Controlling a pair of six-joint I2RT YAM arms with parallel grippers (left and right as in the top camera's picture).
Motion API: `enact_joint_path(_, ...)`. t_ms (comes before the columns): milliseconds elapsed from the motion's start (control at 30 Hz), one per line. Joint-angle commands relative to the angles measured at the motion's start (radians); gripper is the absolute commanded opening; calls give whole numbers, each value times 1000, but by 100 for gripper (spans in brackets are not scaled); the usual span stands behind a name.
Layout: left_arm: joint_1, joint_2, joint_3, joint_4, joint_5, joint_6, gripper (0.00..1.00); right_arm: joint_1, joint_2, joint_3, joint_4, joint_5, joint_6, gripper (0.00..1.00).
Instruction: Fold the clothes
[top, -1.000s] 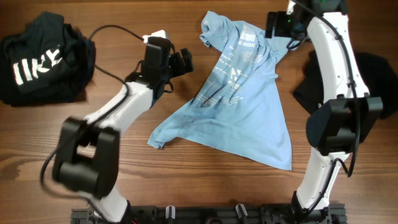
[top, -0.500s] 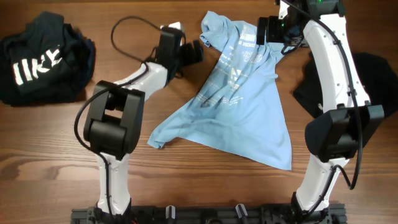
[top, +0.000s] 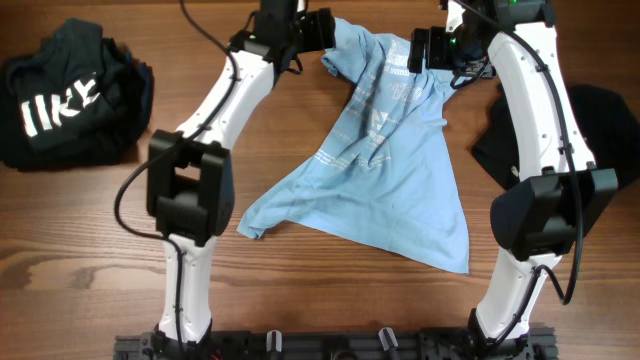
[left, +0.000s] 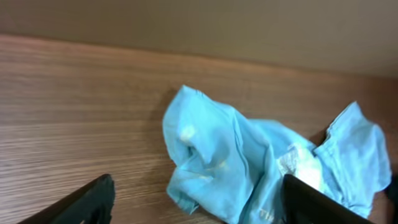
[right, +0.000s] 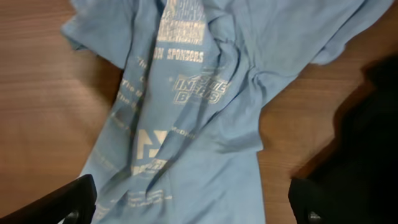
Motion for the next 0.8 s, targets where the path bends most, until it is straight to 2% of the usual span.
enact_joint_path(0, -51, 92, 54, -12, -27, 66, 87, -2, -28, 13, -14, -39, 8, 100)
enact_joint_path(267, -63, 149, 54, 7, -43, 65, 88, -2, -28, 13, -27, -39, 3, 100)
enact_joint_path(600, -76, 216, 54, 114, -39, 58, 87, -2, -28, 13, -39, -39, 0, 100)
enact_joint_path(700, -90, 225, 54, 143, -39, 58, 78, -2, -28, 13, -37, -38, 0, 100)
enact_joint_path(767, -98, 225, 54, 158, -39, 58, 62, -2, -28, 13, -31, -27, 1, 100)
